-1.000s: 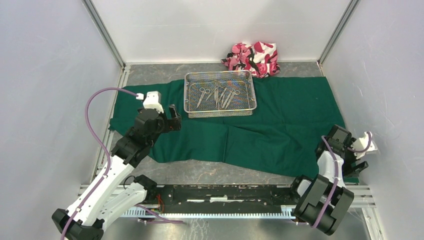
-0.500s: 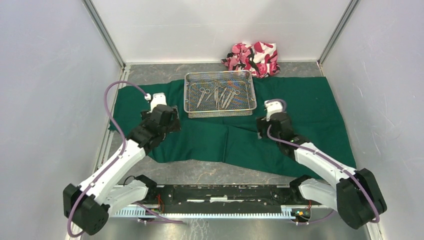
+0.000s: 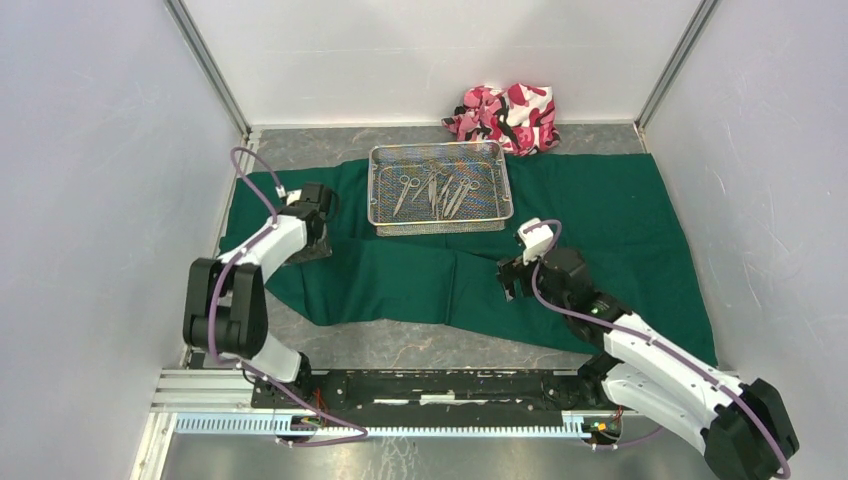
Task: Open and lay out the surgical kit
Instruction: Smooth out the surgical kit at the center of the board.
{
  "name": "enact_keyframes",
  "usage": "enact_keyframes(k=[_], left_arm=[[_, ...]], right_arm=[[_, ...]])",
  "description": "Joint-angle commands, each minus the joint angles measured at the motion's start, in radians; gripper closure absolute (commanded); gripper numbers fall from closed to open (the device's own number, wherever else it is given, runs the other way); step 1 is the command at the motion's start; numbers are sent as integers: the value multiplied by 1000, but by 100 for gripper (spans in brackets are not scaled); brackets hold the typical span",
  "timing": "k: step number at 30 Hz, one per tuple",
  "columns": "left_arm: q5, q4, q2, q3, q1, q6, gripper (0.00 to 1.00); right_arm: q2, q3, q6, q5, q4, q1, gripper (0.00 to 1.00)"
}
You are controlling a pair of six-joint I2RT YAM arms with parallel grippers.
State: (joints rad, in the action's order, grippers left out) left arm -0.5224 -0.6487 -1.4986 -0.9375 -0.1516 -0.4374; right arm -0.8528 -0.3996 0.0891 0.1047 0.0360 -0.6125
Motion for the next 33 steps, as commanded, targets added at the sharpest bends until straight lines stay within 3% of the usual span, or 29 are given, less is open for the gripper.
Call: enact_keyframes(k=[1,5,11,20,26,30,33], left_arm=[[-32,7,-88,-46,4,56,30],[-128,-41,-119,-55,4,22,34],[-158,-34,-156,-68,6,29,42],[-165,-10,-230,-114,24,63,48],[-163,0,-271,-127,52,74,65],[-138,14,-279,-125,66,98,71],[-132,24,-277,-125,66,103,70]], right_arm=[[55,24,13,-19,-64,-3,11],[83,22,11,-25,-68,-2,10],[93,24,15,-45,-71,-2,10],[97,29,18,-42,-76,-2,10],[98,28,19,-42,-73,-2,10],[100,27,18,-43,-74,-3,10],[97,28,19,-47,-74,-2,9]])
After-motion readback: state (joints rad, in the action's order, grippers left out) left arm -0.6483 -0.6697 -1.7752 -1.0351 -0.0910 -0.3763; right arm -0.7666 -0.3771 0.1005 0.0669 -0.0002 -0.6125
